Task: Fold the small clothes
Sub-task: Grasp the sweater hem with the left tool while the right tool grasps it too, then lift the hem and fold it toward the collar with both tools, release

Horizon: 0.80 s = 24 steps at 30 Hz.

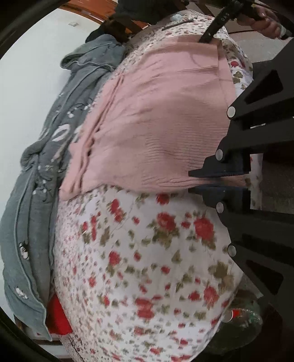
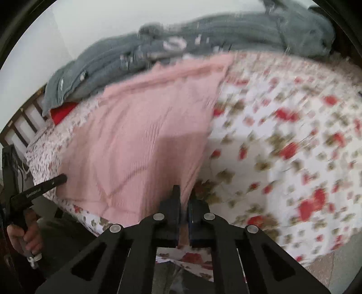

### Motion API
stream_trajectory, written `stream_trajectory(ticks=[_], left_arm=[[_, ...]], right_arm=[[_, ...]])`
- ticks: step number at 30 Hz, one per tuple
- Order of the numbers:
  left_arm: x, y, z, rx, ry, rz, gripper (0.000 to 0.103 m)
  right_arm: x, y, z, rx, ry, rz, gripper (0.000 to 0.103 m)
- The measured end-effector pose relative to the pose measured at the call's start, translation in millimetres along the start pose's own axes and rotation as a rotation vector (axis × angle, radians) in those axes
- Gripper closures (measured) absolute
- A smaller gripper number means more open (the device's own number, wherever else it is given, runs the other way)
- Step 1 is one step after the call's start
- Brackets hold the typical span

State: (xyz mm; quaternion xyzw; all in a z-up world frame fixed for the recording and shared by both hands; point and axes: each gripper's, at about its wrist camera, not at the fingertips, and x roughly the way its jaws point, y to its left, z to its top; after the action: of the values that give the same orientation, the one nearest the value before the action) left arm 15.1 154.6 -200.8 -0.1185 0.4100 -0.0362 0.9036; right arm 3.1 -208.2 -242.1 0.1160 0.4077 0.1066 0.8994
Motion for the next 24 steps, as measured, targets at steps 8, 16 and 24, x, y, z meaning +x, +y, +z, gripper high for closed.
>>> stream_trajectory(ticks=[8, 16, 24], left_arm=[[1.0, 15.4, -2.5, -0.032, 0.024, -0.002, 0.096], [10.0, 9.5, 0.9, -0.026, 0.080, 0.017, 0.091], [-1.5, 7.2, 44.4, -0.018, 0.009, 0.057, 0.052]], right_arm=[[-25.3, -13.8, -9.4, 0.013, -0.012, 0.011, 0.099], [-10.3, -17.7, -19.3, 0.006, 0.062, -0.045, 0.098], [-53.9, -17.4, 28.2, -0.107, -0.075, -0.044, 0.056]])
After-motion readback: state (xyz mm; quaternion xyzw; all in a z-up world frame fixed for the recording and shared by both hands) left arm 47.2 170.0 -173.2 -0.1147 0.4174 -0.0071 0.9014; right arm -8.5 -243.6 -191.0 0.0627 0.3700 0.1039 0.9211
